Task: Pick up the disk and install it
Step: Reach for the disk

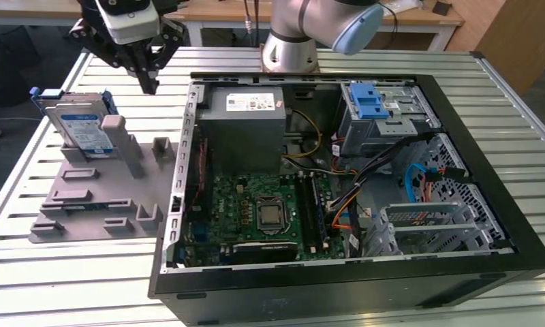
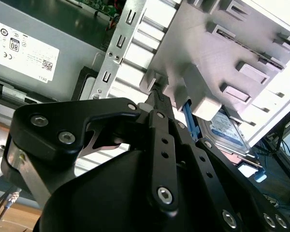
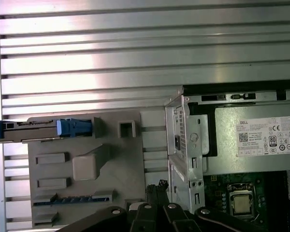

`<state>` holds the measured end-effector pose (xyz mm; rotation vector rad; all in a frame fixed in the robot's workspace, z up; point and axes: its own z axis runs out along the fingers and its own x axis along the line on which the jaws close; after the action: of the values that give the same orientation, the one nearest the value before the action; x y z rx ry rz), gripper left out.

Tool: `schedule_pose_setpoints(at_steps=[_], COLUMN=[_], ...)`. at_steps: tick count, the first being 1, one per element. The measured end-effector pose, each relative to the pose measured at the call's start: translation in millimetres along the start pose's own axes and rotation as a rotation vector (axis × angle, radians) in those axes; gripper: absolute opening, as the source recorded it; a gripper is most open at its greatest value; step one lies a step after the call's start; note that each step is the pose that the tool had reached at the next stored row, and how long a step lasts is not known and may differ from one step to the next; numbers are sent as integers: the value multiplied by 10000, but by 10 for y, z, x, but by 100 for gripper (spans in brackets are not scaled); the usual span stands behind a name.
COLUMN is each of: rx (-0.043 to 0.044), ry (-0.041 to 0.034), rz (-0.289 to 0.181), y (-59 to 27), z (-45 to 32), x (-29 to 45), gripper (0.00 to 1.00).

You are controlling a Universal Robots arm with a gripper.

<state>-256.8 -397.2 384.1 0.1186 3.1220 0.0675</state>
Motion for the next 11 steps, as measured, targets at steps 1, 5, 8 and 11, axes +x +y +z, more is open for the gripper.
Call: schedule_pose_setpoints(at_steps=[1, 5, 8, 11], rx=[2, 4, 5, 6], ry=[7, 28, 50, 66], rz=[0, 2, 3, 4], y=[-1, -3, -4, -4], z=[0, 3, 6, 10], x=[9, 47, 76, 111], gripper=[11, 11, 11, 11])
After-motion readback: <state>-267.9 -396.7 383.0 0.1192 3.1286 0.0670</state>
